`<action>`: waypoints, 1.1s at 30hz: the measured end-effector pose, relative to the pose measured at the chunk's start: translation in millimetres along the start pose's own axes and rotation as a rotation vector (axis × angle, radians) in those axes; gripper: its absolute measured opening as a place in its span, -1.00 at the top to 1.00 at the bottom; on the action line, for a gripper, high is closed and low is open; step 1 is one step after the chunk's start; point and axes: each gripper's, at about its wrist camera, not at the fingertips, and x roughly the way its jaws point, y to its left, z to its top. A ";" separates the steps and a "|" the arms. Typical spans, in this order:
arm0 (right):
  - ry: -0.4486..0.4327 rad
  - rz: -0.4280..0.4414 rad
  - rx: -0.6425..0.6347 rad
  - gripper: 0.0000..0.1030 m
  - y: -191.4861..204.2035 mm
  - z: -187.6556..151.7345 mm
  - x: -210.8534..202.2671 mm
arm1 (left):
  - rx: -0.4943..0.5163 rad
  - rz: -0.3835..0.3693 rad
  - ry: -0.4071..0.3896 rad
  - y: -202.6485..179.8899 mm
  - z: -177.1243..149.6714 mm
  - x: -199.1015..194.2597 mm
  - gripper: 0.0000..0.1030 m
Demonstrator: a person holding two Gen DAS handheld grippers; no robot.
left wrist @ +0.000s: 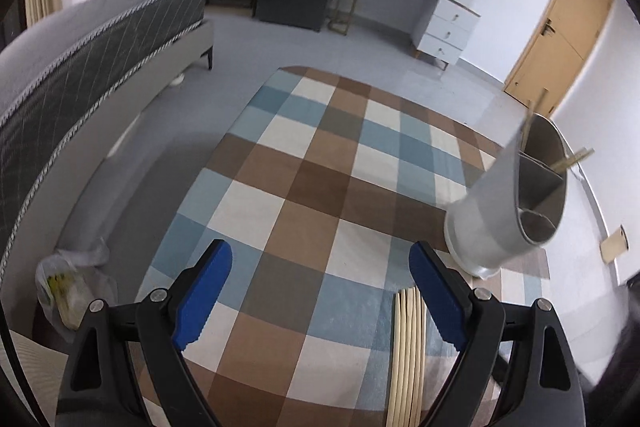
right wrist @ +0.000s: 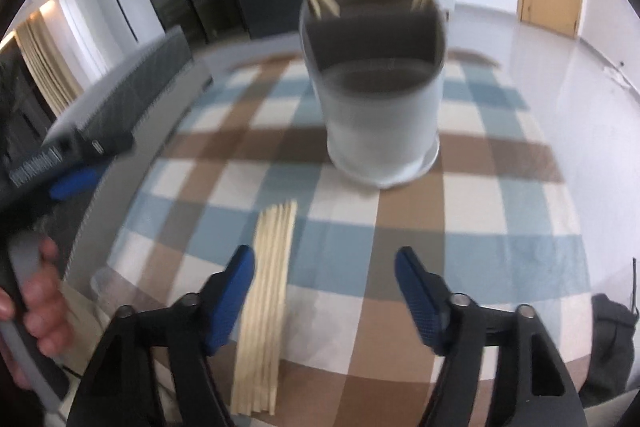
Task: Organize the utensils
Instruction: 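Withdraw both grippers and lower them toward the remaining chopsticks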
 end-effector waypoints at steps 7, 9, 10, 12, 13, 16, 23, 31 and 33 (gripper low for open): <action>0.082 -0.001 -0.039 0.06 10.7 9.8 38.7 | -0.069 -0.011 0.081 10.0 3.9 17.3 -0.69; 0.095 -0.011 -0.063 0.10 17.2 15.6 48.2 | -0.079 -0.010 0.095 12.5 5.7 20.5 -0.69; 0.101 -0.012 -0.075 0.13 20.4 18.0 50.9 | -0.089 -0.009 0.102 14.3 6.0 21.5 -0.69; 0.119 -0.024 -0.093 0.21 24.4 22.4 58.8 | -0.106 -0.007 0.115 18.6 8.4 24.7 -0.69; 0.128 -0.023 -0.101 0.25 26.5 24.4 63.4 | -0.117 -0.006 0.122 20.7 8.6 25.2 -0.69; 0.153 -0.050 -0.143 0.39 31.4 26.6 74.5 | -0.145 -0.002 0.137 27.5 10.7 28.5 -0.69; 0.169 -0.095 -0.179 0.51 34.8 25.9 79.5 | -0.214 0.010 0.168 40.7 14.3 36.0 -0.69; 0.167 -0.100 -0.232 0.58 48.7 37.8 90.4 | -0.218 0.037 0.174 44.3 15.5 37.7 -0.69; 0.165 -0.082 -0.257 0.81 55.2 39.3 93.6 | -0.220 0.052 0.161 47.1 17.4 36.0 -0.69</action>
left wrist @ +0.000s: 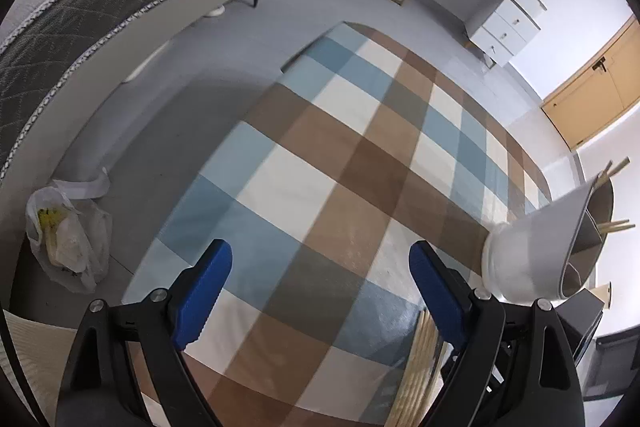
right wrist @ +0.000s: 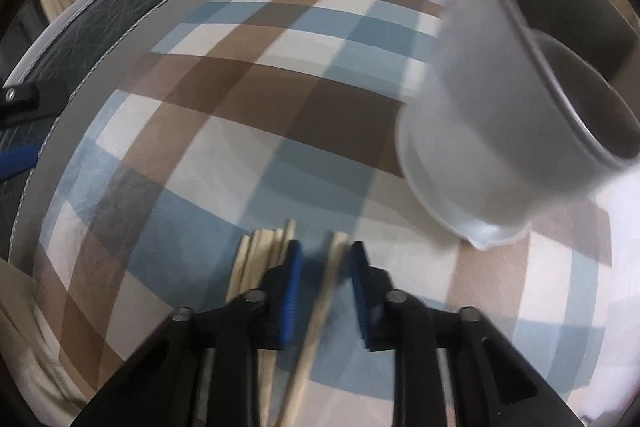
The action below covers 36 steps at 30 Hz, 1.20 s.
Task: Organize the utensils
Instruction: 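Close the right gripper on one wooden chopstick from the bundle, then close the left gripper on a chopstick while the right gripper holds its chopstick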
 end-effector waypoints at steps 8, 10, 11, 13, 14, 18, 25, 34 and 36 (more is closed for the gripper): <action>-0.088 0.076 0.095 0.90 -21.6 -6.2 -18.8 | 0.018 0.034 -0.006 1.3 -5.7 0.4 -0.69; -0.125 0.097 0.128 0.90 -31.6 -9.8 -31.6 | 0.026 0.028 0.013 -0.7 -9.3 3.5 -0.69; -0.144 0.106 0.145 0.90 -35.8 -11.9 -38.2 | 0.033 0.015 0.028 -2.8 -12.2 5.7 -0.69; -0.188 0.142 0.201 0.90 -47.5 -16.9 -54.4 | 0.070 0.010 0.044 -8.8 -19.3 6.6 -0.69; -0.218 0.179 0.242 0.90 -55.0 -20.2 -63.6 | 0.104 0.018 0.047 -13.7 -24.5 7.4 -0.69; -0.347 0.295 0.327 0.90 -70.3 -32.3 -92.6 | 0.203 0.011 0.075 -28.2 -44.7 12.1 -0.69; -0.401 0.353 0.426 0.90 -89.5 -47.1 -104.0 | 0.345 0.011 0.193 -46.5 -83.6 31.2 -0.69; -0.463 0.397 0.539 0.90 -120.6 -66.0 -120.9 | 0.432 0.083 0.219 -62.0 -112.5 42.6 -0.69; -0.474 0.394 0.552 0.90 -124.5 -68.6 -123.8 | 0.459 0.098 0.203 -66.2 -115.8 43.1 -0.69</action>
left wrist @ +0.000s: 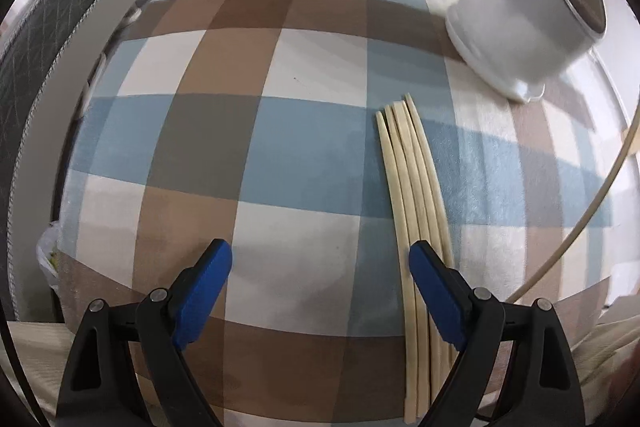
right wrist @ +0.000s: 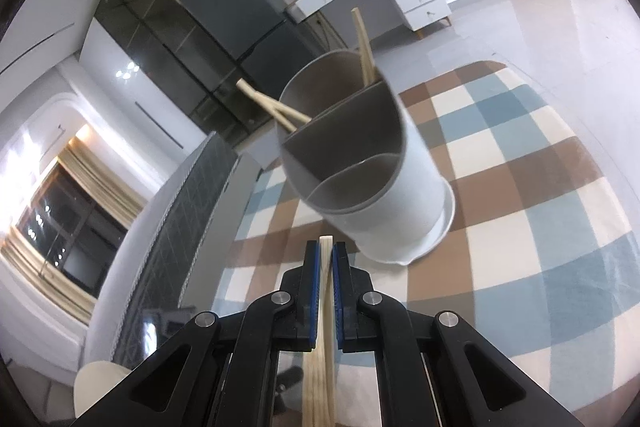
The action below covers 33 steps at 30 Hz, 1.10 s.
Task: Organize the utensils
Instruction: 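Close the left gripper on a chopstick while the right gripper holds its chopstick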
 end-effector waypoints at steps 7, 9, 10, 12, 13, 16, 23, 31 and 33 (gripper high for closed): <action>-0.036 0.006 0.010 0.90 -6.1 6.1 -11.6 | -0.025 0.003 -0.001 0.5 -0.5 -1.4 -0.69; -0.036 0.001 0.011 0.90 -7.8 6.5 -10.3 | -0.023 0.004 -0.009 0.0 -3.5 -2.3 -0.69; -0.035 -0.003 0.013 0.90 -8.2 6.4 -9.7 | -0.025 0.005 -0.012 1.1 -3.8 -2.5 -0.69; -0.034 -0.003 0.013 0.90 -8.3 6.5 -8.8 | -0.025 0.040 -0.008 1.3 -2.4 0.3 -0.70; -0.035 -0.004 0.010 0.90 -7.8 6.6 -8.5 | -0.025 0.048 -0.015 1.6 -2.4 1.2 -0.69; -0.033 -0.003 -0.003 0.90 -3.6 6.1 -6.7 | -0.018 0.070 -0.024 0.5 -0.3 1.0 -0.69; -0.027 0.009 -0.035 0.89 7.7 4.5 -3.9 | -0.031 0.062 -0.051 -2.0 12.4 2.5 -0.42; -0.015 0.003 -0.020 0.89 7.4 5.7 2.4 | 0.053 0.017 -0.080 -24.5 17.3 -1.5 0.94; -0.010 -0.001 -0.024 0.89 8.3 5.5 3.6 | 0.079 0.022 -0.088 -31.5 19.5 -0.6 0.95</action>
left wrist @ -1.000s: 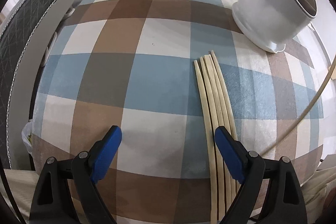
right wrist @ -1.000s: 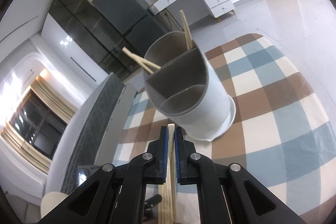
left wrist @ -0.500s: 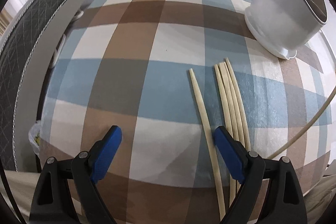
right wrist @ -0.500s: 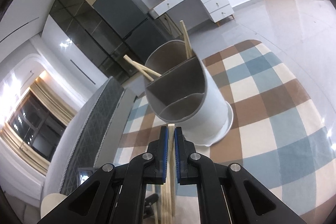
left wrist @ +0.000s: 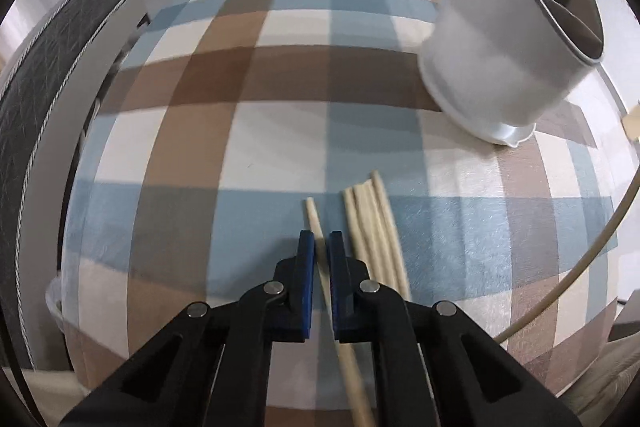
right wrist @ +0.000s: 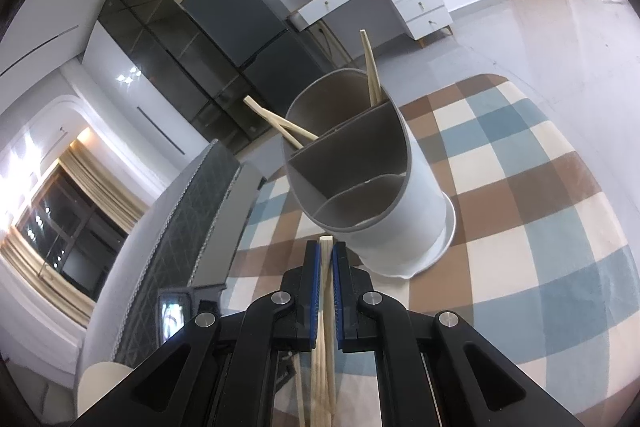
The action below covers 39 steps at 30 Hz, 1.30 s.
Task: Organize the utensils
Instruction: 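Close the left gripper on a chopstick while the right gripper holds its chopstick, then lift both held chopsticks and carry them above the white utensil holder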
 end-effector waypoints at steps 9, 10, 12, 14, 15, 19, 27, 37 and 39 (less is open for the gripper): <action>-0.043 -0.045 -0.056 0.90 7.8 -2.3 -20.7 | -0.079 -0.107 -0.054 14.8 9.4 -17.8 0.97; -0.046 -0.049 -0.058 0.90 8.7 -3.2 -23.7 | -0.090 -0.122 -0.078 17.0 10.8 -24.2 0.97; -0.052 -0.052 -0.064 0.90 10.3 -4.8 -27.8 | -0.092 -0.145 -0.140 19.0 12.6 -39.0 0.97; -0.061 -0.055 -0.073 0.89 13.8 -7.9 -33.5 | -0.088 -0.167 -0.211 20.8 11.1 -59.8 0.97; -0.063 -0.057 -0.078 0.90 15.7 -8.8 -35.1 | -0.086 -0.185 -0.247 21.9 10.3 -70.0 0.97; -0.077 -0.067 -0.114 0.90 24.7 -13.4 -44.5 | -0.080 -0.211 -0.356 24.2 9.7 -101.7 0.97; -0.096 -0.088 -0.184 0.90 37.7 -22.6 -57.5 | -0.037 -0.231 -0.410 25.3 5.2 -124.9 0.97; -0.106 -0.089 -0.204 0.90 40.8 -27.8 -65.0 | 0.024 -0.231 -0.442 16.5 1.4 -145.7 0.98; -0.115 -0.089 -0.209 0.90 40.9 -27.3 -67.7 | 0.041 -0.224 -0.444 13.8 0.5 -148.2 0.98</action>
